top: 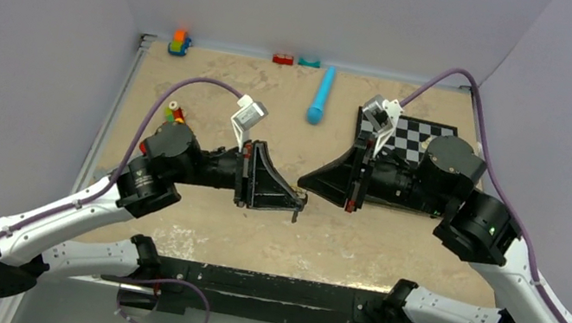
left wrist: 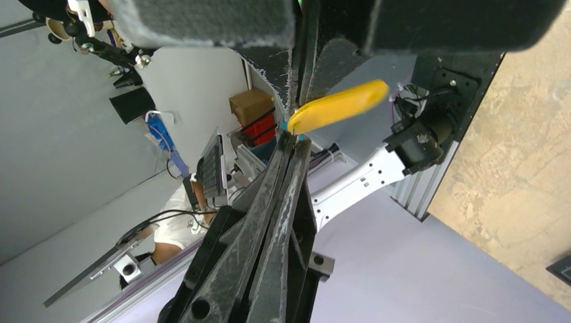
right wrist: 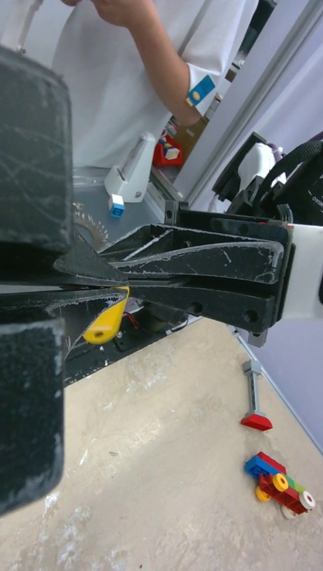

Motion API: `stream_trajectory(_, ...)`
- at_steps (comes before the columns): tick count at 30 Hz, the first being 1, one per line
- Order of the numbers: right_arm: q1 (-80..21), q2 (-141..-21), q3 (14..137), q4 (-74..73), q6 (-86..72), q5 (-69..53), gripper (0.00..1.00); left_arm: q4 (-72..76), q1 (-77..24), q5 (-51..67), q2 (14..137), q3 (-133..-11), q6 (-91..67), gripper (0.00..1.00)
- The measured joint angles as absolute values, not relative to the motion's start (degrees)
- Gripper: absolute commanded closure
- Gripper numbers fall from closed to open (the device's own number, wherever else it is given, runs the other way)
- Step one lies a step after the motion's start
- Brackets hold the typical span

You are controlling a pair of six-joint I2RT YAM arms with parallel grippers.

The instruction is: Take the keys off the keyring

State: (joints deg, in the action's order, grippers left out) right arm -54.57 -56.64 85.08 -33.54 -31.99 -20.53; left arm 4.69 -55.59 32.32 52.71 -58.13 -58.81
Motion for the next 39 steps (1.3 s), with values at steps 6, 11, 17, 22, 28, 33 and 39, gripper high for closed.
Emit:
stream_trajectory(6, -52.3, -57.5, 87.2, -35.8, -28.2, -23.3, 1.0, 0.9, -55.0, 34.5, 53.5, -58.6, -57.8, 1.0)
stream_trajectory(11, -51.4, -57.9, 87.5, -37.0, -25.7, -25.6, 1.0, -0.3, -54.4, 35.9, 54.4, -58.7, -57.7, 1.0)
stream_trajectory(17, -51.0, -58.2, 87.5, -37.9, -24.6, -27.1, 1.0, -1.9, -54.4, 36.8, 54.6, -58.8, -57.4, 1.0)
stream_trajectory(22, -50.2, -58.1, 87.5, -38.3, -24.2, -28.0, 1.0, -2.8, -54.4, 37.3, 54.6, -59.0, -57.0, 1.0)
stream_trajectory(28, -47.4, -57.4, 87.5, -38.8, -24.1, -28.0, 1.0, -6.3, -54.4, 37.3, 54.3, -60.0, -54.1, 1.0)
stream_trajectory(33, -46.1, -55.4, 86.8, -38.7, -24.5, -27.3, 1.0, -12.0, -54.4, 35.3, 53.3, -61.6, -50.5, 1.0)
stream_trajectory(39, -45.1, -53.1, 83.5, -38.0, -26.5, -23.3, 1.0, -22.3, -54.1, 26.7, 49.6, -63.9, -44.0, 1.0)
